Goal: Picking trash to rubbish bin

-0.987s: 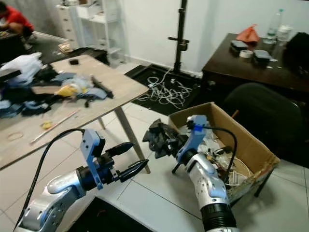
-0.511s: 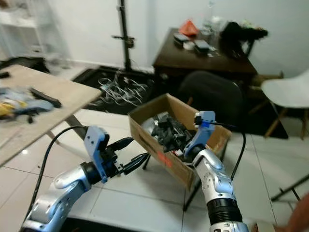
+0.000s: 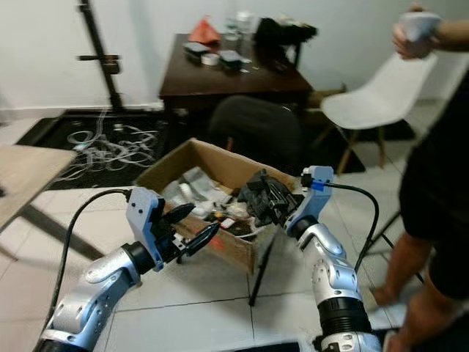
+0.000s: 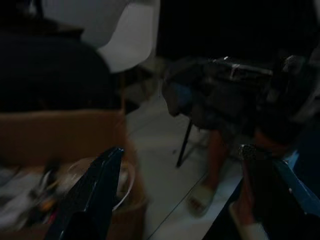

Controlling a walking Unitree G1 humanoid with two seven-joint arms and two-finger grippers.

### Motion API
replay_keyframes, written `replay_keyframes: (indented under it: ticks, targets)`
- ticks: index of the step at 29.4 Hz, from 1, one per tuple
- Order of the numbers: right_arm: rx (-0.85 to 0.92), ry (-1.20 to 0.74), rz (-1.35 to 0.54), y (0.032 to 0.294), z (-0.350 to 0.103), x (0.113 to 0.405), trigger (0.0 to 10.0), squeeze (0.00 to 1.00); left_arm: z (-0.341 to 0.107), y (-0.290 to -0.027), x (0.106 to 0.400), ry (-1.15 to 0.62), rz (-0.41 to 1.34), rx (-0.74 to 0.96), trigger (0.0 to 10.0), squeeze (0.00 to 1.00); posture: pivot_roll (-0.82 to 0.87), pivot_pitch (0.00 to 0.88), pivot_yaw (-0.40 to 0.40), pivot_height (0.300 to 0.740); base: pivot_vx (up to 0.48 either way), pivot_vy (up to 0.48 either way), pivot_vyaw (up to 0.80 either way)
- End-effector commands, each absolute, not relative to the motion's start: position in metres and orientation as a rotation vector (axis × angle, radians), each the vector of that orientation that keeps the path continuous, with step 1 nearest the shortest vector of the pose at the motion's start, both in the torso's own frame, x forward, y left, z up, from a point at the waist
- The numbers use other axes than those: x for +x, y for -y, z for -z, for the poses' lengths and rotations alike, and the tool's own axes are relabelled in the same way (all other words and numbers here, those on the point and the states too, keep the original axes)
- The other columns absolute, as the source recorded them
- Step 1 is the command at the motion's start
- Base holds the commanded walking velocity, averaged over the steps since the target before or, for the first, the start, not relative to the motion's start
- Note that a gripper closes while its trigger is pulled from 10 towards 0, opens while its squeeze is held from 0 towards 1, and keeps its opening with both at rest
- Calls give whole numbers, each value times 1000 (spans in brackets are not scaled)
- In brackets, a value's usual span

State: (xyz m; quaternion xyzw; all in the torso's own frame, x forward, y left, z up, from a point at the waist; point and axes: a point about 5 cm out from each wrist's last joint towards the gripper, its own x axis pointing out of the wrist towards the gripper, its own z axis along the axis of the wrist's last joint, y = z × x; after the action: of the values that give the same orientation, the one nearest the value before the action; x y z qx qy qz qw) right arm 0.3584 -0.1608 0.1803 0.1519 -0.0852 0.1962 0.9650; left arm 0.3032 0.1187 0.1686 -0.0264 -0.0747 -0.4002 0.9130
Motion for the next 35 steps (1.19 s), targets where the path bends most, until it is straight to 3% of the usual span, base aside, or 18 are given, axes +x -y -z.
replay_keyframes:
  ticks: [1, 21, 35]
  targets:
    - [295, 187, -403, 158, -182, 358, 10000, 0, -165, -121, 304, 149, 801, -55, 10000, 0, -68, 118, 37, 740, 0, 0, 0]
    - [230, 199, -384, 162, -181, 358, 10000, 0, -170, -124, 309, 179, 770, -59, 10000, 0, -79, 112, 39, 740, 288, 0, 0]
    - [148, 175, -294, 186, -178, 360, 10000, 0, -169, -145, 306, 188, 779, -36, 10000, 0, -83, 119, 37, 740, 325, 0, 0]
